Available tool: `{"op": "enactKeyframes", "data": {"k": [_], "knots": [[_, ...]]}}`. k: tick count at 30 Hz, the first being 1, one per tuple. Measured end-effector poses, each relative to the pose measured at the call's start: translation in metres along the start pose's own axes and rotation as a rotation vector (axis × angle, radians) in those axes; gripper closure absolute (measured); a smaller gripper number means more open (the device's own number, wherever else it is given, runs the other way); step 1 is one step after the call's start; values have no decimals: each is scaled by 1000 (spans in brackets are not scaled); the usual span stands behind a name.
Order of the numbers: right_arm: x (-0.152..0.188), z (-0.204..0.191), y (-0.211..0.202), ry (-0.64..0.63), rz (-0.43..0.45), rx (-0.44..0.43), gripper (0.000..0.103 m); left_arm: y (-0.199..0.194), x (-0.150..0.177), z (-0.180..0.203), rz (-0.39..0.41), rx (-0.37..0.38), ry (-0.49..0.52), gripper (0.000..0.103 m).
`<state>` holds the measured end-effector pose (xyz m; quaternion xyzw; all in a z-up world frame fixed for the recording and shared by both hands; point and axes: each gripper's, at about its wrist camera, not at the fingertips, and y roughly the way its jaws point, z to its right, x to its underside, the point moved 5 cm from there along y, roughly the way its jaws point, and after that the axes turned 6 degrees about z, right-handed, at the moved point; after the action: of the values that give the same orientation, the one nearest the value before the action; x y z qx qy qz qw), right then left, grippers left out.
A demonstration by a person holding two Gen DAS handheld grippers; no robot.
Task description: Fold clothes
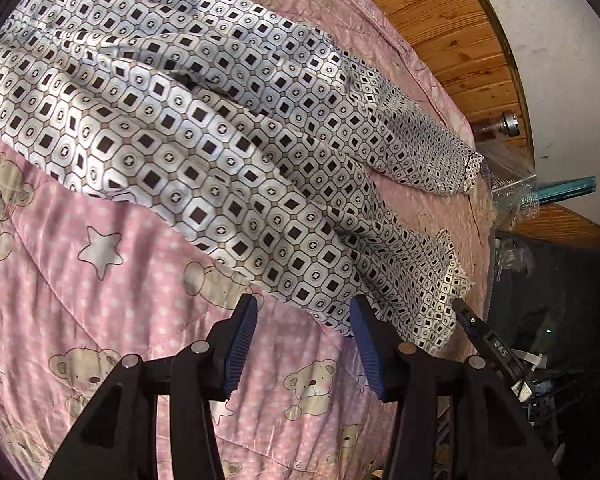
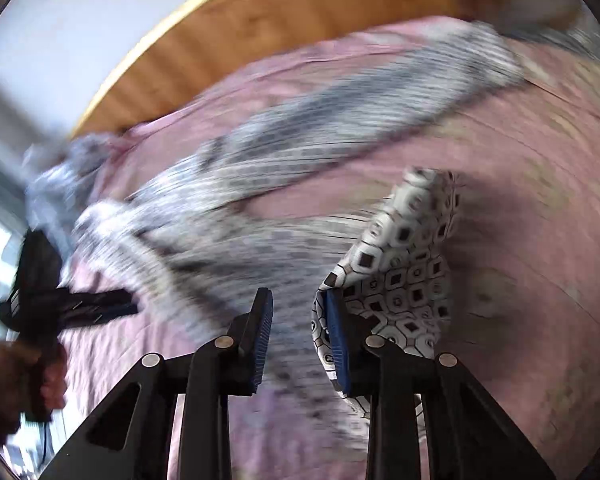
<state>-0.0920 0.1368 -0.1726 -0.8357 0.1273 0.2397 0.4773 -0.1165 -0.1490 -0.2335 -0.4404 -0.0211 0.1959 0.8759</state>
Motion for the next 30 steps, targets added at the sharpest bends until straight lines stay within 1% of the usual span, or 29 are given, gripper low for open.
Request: {"op": "enactKeyframes", "data": {"k": [1, 2, 3, 4, 5, 6, 7, 8, 11, 13, 14, 17, 18, 19, 20, 21, 23, 24, 27, 28, 29, 30], "knots": [[1, -27, 0, -77, -18, -74, 74, 1, 0, 3, -1, -4, 10, 53], [6, -30, -6, -88, -5, -74, 69, 1, -1, 7, -4, -10, 22, 53], [9, -15, -16, -20, 21, -56, 65, 2, -2, 9, -11, -18, 34, 53], [13, 0, -27, 52, 47, -38, 57, 2, -3, 11, -18, -25, 42, 53], [20, 25, -37, 143, 72, -3, 53, 1, -3, 13, -21, -29, 49, 53], [27, 48, -47, 219, 96, 39, 52, 0, -4, 14, -19, -28, 60, 52], [31, 64, -50, 252, 98, 69, 49, -2, -4, 14, -14, -27, 69, 52], [34, 79, -53, 283, 98, 99, 48, -3, -4, 14, -9, -28, 72, 52], [20, 85, -29, 246, 58, 89, 46, -2, -1, 2, -8, -40, 41, 52], [8, 68, -3, 165, 11, 19, 43, 1, 3, -8, -16, -50, 7, 52], [5, 59, 13, 109, -17, 20, 42, 3, 5, -11, -23, -50, -6, 52], [4, 51, 51, -10, -80, 93, 43, 6, 8, -9, -23, -60, 8, 52], [6, 49, 59, -53, -93, 116, 45, 6, 8, -8, -15, -65, 17, 52], [6, 47, 58, -92, -98, 143, 60, 5, 7, -7, -7, -70, 21, 52], [6, 46, 58, -130, -102, 171, 89, 5, 5, -7, -3, -69, 19, 52], [6, 44, 56, -169, -107, 198, 97, 4, 4, -7, 1, -65, 14, 52], [-4, 48, 29, -159, -59, 221, 99, 1, 1, -8, 13, -62, 11, 52], [-13, 55, 7, -141, -13, 255, 99, -2, -1, -9, 19, -60, 10, 52], [-29, 112, -75, -11, 132, 486, 100, -12, -9, -17, 50, -57, -7, 52], [-34, 132, -104, 33, 181, 563, 98, -16, -11, -20, 62, -56, -15, 52], [-39, 151, -132, 78, 230, 639, 89, -19, -13, -25, 70, -57, -25, 52], [-32, 174, -135, 117, 205, 660, 80, -22, -15, -29, 79, -59, -36, 52]]}}
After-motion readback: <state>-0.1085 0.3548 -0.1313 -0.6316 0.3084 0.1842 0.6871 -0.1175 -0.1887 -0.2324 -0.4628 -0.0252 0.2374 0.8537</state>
